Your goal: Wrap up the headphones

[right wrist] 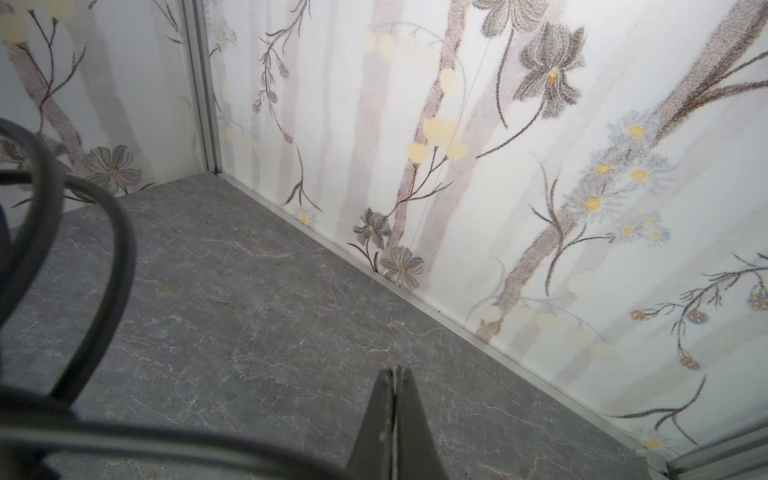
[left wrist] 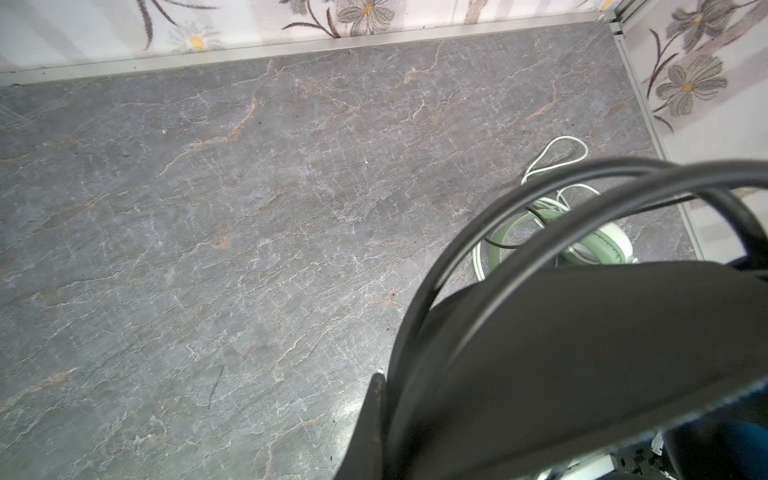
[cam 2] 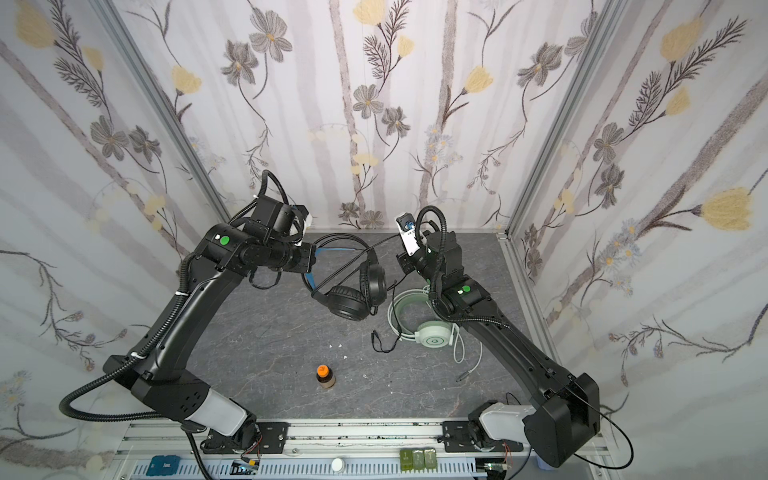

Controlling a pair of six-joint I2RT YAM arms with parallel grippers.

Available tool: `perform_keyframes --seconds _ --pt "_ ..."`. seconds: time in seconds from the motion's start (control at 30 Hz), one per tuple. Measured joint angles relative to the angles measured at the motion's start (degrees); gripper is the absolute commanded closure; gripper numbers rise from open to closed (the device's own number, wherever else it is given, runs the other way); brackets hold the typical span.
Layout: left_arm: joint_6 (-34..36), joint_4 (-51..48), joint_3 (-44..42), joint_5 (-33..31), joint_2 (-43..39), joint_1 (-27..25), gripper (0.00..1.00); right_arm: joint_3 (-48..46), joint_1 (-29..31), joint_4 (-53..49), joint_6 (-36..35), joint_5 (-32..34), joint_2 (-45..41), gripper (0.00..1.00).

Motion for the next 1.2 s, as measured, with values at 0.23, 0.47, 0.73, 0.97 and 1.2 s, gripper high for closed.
perform_keyframes --seconds 0.23,0.47,0.73,0.97,1.2 --pt "-0.1 3.0 -1.4 2.0 -2.0 0.0 1.0 0.5 -1.0 0.3 0.0 -1.8 3.4 0.85" --pt "-1.3 5.3 -1.0 7.2 -3.1 0.0 1.0 -3.2 -1.4 6.8 3.3 -6.6 2.9 0.58" --pt "-3.1 5.4 4.5 10.9 -2.6 0.0 1.0 -4.9 -1.3 17.8 10.0 -15.6 4.0 0.52" --pt "-7.8 7.2 8.4 15.1 -1.1 0.1 1.0 -8.5 -1.2 27.2 17.7 -20.7 6.4 0.55" --pt "-13.8 12.1 8.8 19.7 -0.8 0.9 1.0 -9.5 -1.2 34.6 22.2 -23.0 8.1 0.57"
